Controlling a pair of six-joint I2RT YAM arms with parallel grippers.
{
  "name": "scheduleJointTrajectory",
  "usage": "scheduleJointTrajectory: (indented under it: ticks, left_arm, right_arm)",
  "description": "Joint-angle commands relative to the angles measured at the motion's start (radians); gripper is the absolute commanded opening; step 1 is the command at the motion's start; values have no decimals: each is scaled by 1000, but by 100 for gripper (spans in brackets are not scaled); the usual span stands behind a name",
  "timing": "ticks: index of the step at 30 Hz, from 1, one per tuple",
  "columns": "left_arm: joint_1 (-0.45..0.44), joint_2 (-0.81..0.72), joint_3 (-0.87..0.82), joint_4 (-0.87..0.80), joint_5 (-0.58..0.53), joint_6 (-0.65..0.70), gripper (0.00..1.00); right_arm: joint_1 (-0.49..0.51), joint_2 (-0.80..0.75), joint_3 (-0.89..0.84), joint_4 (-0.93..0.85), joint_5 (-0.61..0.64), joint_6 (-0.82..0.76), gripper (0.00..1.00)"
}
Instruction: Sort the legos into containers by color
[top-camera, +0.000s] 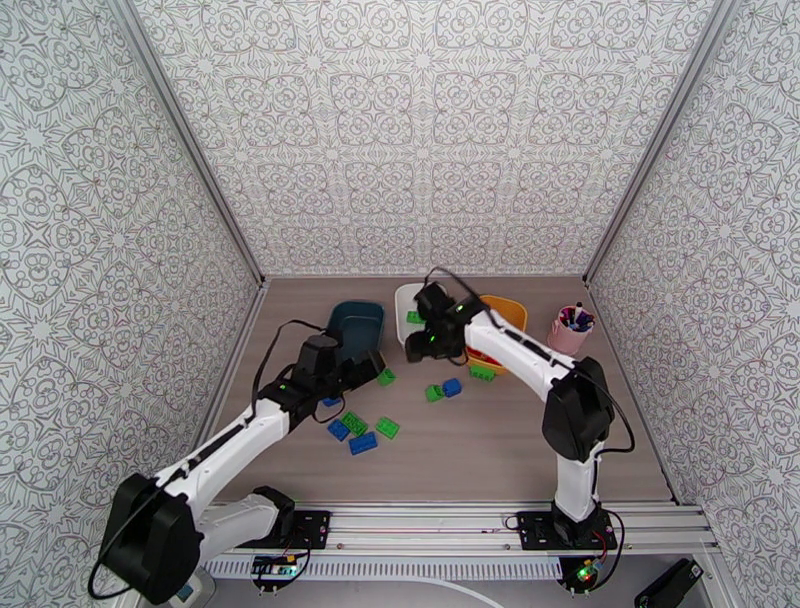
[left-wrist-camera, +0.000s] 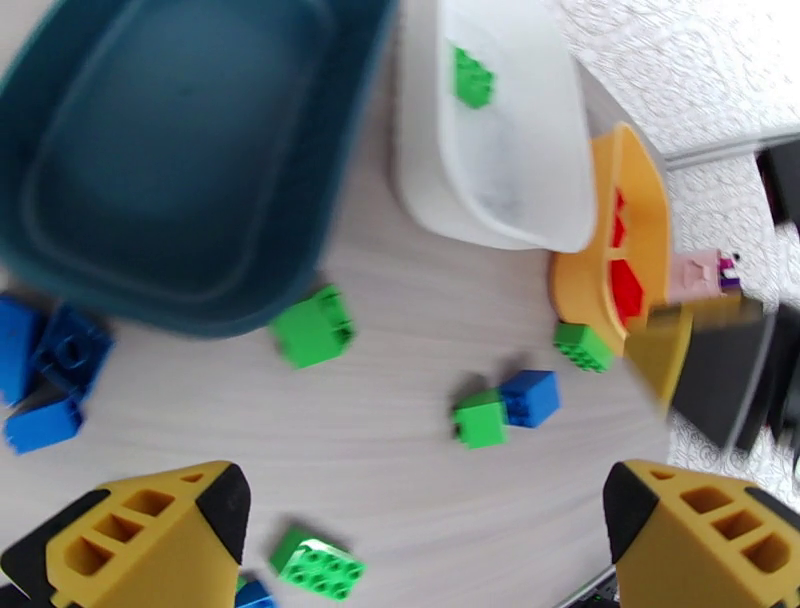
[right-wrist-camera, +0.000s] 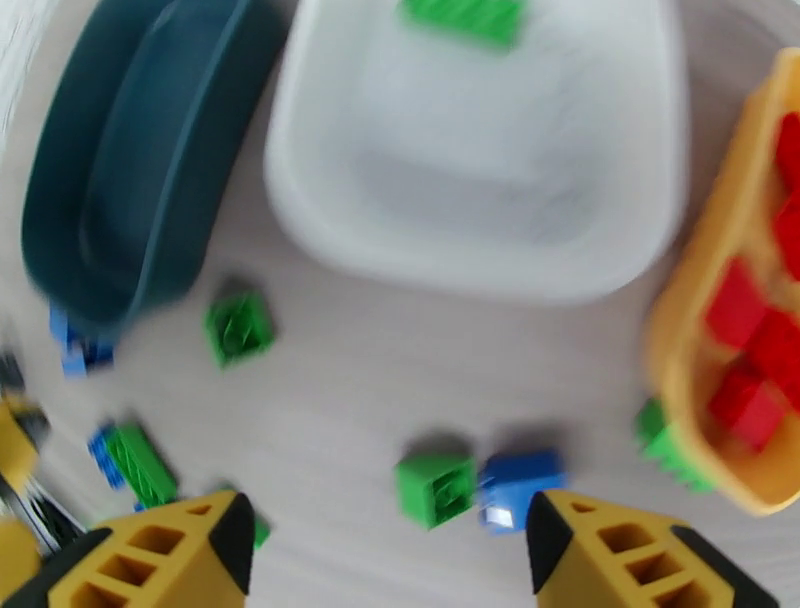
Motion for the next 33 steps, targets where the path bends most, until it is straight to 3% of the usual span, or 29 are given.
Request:
scheduleJointTrajectory:
  ticks: [1,15,33]
  left_arm:
    - [59,-69,-50,-63,-17,9,99]
    - [332,-216,-177,-110,179,8,99]
    - [436,-260,-233,-95,266,-20,99]
  right_arm:
    - [67,-12,-57,33,12,-48,78]
    - [243,57,-142,81,-39,-169,73]
    - [315,222,-50,46,24,-179,64]
